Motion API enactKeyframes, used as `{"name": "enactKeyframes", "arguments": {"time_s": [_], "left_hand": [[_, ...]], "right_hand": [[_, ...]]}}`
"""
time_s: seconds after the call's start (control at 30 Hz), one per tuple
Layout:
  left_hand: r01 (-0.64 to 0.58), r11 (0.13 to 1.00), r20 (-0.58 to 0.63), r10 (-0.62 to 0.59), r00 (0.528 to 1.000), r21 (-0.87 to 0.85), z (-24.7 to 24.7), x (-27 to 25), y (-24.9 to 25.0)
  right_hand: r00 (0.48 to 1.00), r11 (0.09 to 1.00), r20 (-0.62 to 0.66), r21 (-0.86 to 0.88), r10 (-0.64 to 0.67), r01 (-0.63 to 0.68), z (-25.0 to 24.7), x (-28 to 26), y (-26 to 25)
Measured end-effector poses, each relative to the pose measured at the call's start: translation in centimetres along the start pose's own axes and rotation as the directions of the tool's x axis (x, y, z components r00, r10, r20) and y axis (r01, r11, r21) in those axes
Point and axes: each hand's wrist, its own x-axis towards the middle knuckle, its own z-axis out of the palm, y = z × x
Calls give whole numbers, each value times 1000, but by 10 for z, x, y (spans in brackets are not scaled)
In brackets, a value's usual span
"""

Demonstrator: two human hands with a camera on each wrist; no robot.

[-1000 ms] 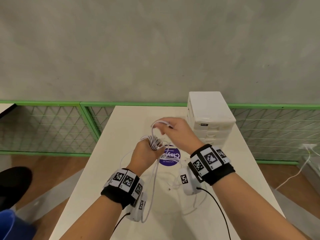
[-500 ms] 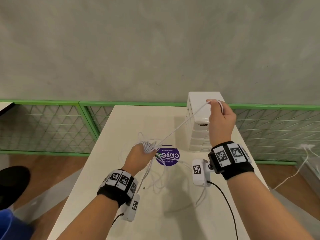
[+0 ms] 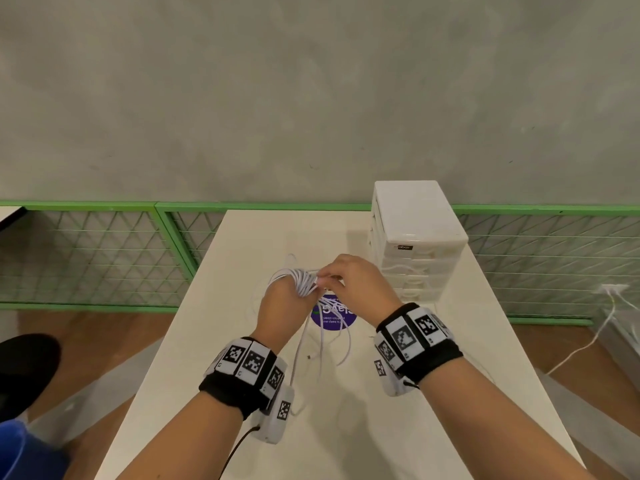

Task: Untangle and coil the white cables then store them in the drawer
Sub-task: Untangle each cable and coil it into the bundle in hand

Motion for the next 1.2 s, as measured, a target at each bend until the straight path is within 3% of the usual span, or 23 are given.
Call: {"name": "enactKeyframes", "arguments": {"time_s": [0.17,0.4,0.47,0.57,0.63,0.73,0.9,0.93,1.0,1.03,1.1,1.17,1.2], "left_hand": [[62,995,-1,-63,998,-78,-3,-1,0],[177,983,68,-173,983,-56,-3,-4,-5],[179,983,83,-175,981,-42,-4,-2,-11],[169,986,79,-168,983,-7,-4,-7,-22],[177,984,43,-176,983,-7,-7,-11,-26],[225,974,34,-224,974,-20,-15,-10,-29],[259,963,-70,-264,962,-73,-31,4,-27],[244,967,-92,-250,964,-68,-33,5,-23],[198,979,-130,-202,971,-37,-36,7,-15],[175,984,-142,-177,974,-30,-36,7,-11],[126,992,-150,-129,980,-29,-33,7,0],[69,998,-145,-70,987,-17,-30,6,12],[44,999,-138,-44,989,-8,-29,5,18]], "right_hand": [[999,991,-31,136,15,-10,-4,8,-12],[929,926,-371,351,2,138,-30,13,-22],[870,901,-493,390,29,191,-39,11,-25],[722,859,-674,453,154,240,-66,12,-26],[685,862,-692,471,229,188,-86,13,-15],[682,860,-647,508,342,50,-94,16,13],[541,851,-672,492,506,-185,-79,6,60],[553,853,-652,436,519,-287,-74,3,67],[638,863,-586,267,499,-430,-64,0,68],[697,885,-552,218,459,-410,-60,1,64],[822,939,-464,254,330,-233,-56,2,45],[951,963,-275,261,140,-66,-50,5,24],[986,980,-156,196,62,-30,-45,5,15]]}}
